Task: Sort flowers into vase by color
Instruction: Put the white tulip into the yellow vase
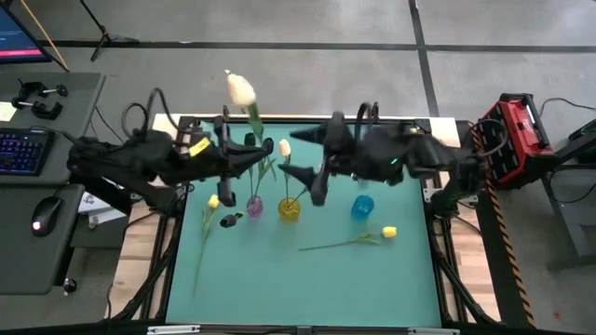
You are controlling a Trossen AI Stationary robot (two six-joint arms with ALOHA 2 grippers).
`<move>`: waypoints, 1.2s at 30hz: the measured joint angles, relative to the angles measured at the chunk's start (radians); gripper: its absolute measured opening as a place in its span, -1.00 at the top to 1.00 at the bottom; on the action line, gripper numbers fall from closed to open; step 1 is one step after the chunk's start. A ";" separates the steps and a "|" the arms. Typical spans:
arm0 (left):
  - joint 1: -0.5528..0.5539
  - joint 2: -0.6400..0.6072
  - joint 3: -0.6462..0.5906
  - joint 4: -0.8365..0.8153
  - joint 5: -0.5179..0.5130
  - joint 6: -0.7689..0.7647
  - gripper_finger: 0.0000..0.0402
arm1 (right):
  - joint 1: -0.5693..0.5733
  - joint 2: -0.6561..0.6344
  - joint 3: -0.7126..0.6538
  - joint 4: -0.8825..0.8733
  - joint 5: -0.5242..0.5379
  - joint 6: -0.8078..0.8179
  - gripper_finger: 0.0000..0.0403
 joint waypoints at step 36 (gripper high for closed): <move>0.089 0.065 0.001 0.018 0.135 -0.097 1.00 | -0.098 0.017 -0.012 0.149 -0.173 0.002 0.58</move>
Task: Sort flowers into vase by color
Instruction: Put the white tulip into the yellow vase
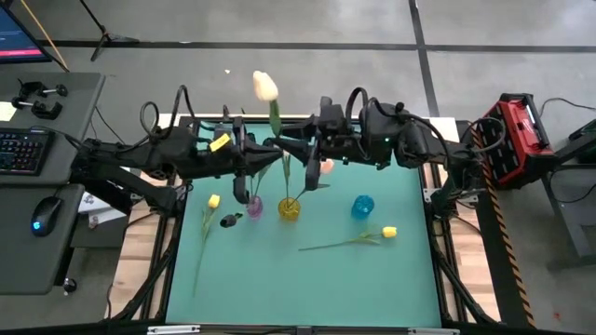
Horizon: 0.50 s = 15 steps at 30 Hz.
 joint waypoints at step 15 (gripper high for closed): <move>0.006 -0.002 0.000 -0.074 0.000 -0.036 0.84 | 0.000 -0.004 -0.001 0.001 0.001 -0.012 0.98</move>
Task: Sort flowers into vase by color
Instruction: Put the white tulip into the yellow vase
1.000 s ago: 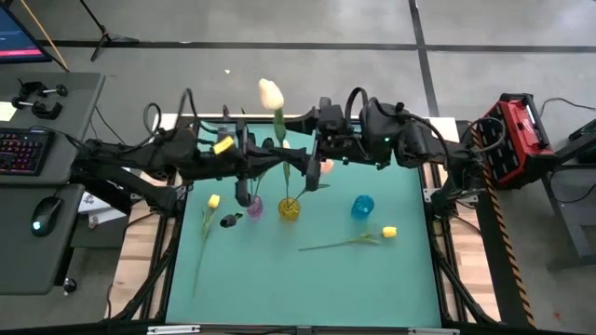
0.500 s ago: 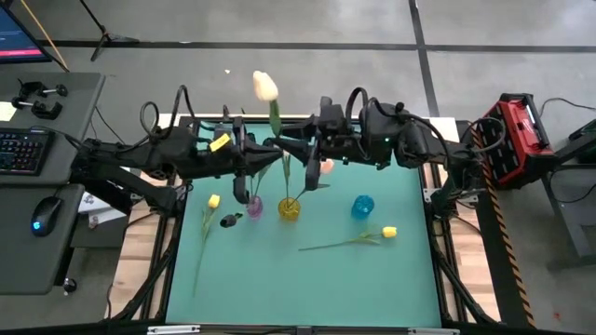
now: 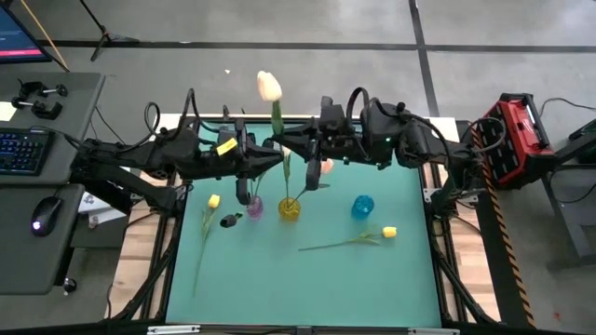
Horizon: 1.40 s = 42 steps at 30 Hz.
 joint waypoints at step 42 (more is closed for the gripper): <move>0.027 -0.307 -0.100 -0.176 -0.121 -0.193 -0.03 | 0.083 -0.175 -1.388 1.456 -0.009 -0.022 1.00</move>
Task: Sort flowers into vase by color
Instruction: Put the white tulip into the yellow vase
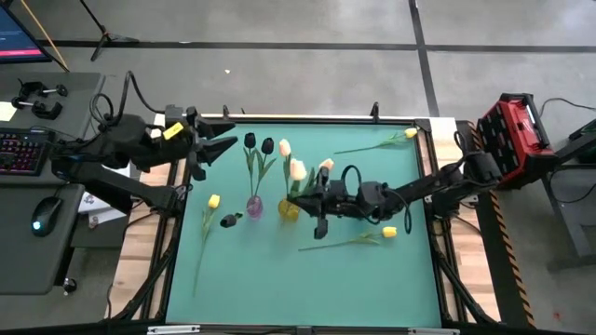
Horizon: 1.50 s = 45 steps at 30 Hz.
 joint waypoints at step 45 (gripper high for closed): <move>0.000 -0.004 0.000 0.014 -0.030 0.003 -0.03 | -0.070 -0.001 0.001 -0.232 0.093 0.196 0.36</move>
